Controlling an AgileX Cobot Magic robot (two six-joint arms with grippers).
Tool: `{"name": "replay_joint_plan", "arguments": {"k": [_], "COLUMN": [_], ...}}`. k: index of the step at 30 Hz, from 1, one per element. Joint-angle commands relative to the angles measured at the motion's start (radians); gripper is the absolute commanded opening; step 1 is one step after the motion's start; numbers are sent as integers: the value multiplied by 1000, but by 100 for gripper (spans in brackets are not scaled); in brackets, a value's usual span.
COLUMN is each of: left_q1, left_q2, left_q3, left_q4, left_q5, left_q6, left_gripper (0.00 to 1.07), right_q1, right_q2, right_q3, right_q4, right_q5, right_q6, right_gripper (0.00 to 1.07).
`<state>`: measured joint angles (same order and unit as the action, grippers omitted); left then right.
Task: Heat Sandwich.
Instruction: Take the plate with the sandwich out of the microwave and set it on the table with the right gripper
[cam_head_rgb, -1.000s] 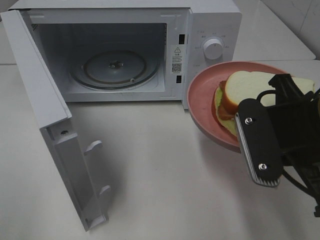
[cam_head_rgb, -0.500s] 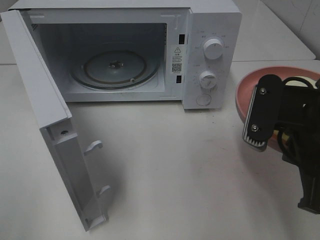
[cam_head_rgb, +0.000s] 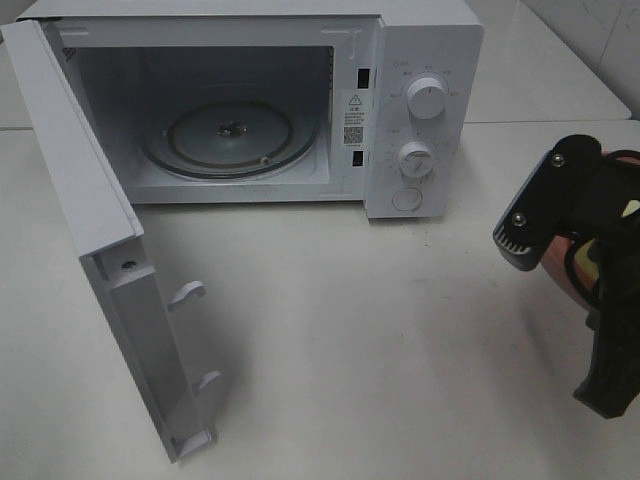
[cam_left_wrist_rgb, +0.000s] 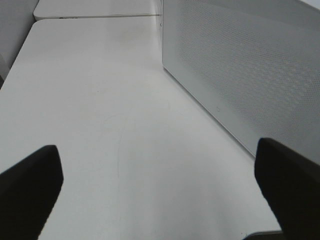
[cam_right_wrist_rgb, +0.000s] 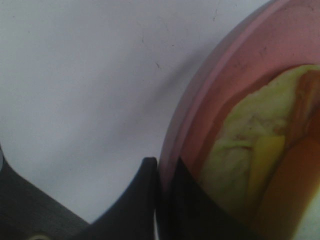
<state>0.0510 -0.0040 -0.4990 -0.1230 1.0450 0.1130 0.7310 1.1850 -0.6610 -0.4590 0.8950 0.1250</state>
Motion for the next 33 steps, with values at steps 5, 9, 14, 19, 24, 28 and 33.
{"name": "replay_joint_plan", "arguments": {"k": [5, 9, 14, 19, 24, 28, 33], "left_q1": [1, 1, 1, 1, 1, 1, 1], "left_q2": [-26, -26, -26, -26, -26, -26, -26], "left_q3": [3, 3, 3, 3, 3, 3, 3], "left_q4": [-2, -2, -2, -2, -2, -2, -2], "left_q5": [-16, -16, -16, -16, -16, -16, -16], "left_q6": [1, 1, 1, 1, 1, 1, 1], "left_gripper": [103, 103, 103, 103, 103, 103, 103], "right_q1": [-40, -109, -179, -239, -287, -318, -349], "right_q2": [4, 44, 95, 162, 228, 271, 324], "right_q3": [-3, -3, -3, -3, -3, -3, -3], "right_q4": [-31, -31, -35, -46, -96, -125, -136], "right_q5": [-3, -18, -81, -125, -151, -187, -238], "right_q6": [128, 141, 198, 249, 320, 366, 392], "right_gripper": [1, 1, 1, 1, 1, 1, 1]}}
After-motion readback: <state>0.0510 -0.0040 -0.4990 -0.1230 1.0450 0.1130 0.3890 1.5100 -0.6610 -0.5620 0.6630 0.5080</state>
